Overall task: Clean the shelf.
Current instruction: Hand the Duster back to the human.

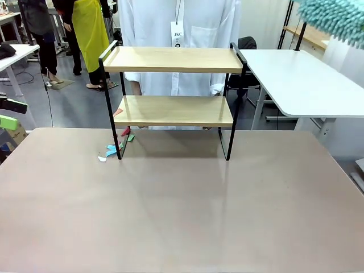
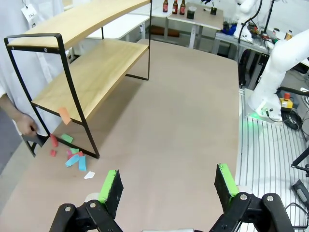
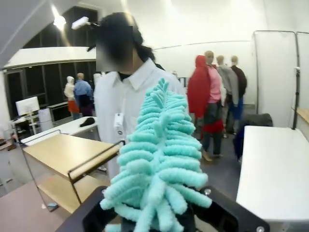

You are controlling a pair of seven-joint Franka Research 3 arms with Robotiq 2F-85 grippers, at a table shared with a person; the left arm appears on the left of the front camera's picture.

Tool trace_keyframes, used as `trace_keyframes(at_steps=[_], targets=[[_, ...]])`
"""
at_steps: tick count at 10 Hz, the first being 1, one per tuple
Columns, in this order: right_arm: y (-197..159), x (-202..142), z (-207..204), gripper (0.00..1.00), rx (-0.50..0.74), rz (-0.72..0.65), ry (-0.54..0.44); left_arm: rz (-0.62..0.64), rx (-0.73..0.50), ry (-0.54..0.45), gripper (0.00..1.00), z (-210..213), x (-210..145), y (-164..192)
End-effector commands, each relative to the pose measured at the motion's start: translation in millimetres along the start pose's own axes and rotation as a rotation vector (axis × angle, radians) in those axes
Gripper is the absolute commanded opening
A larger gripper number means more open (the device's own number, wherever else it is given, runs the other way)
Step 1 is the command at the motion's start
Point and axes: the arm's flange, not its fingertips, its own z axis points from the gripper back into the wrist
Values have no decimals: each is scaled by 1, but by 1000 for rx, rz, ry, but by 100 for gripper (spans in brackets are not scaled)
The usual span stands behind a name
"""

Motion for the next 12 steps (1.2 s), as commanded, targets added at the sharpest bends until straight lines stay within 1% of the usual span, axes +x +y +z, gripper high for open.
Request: trace_keyframes(at_steps=[1, 2, 4, 5, 6, 7, 9, 10, 11, 12], targets=[[2, -19, -11, 16, -65, 7, -12, -22, -4, -31, 100, -1, 1, 2], [-3, -35, -11, 16, -89, -7, 8, -22, -4, -31, 100, -1, 1, 2], [-16, -80, -10, 16, -161, -21, 64, -22, -4, -31, 100, -1, 1, 2], [-18, -104, -10, 16, -165, -45, 83, -22, -4, -31, 100, -1, 1, 2], [-19, -126, -6, 16, -208, -39, 97, -22, -4, -31, 100, -1, 1, 2], [-19, -149, 0, 16, -226, -47, 113, -22, -4, -31, 100, -1, 1, 2], [-17, -181, 8, 16, -235, -63, 126, -22, -4, -31, 100, -1, 1, 2], [-17, -189, 9, 16, -230, -68, 101, -22, -4, -31, 100, -1, 1, 2], [-15, -191, 10, 16, -213, -18, 78, -22, -4, -31, 100, -1, 1, 2], [-34, -174, -2, 16, -215, -111, 158, -22, -4, -31, 100, -1, 1, 2]])
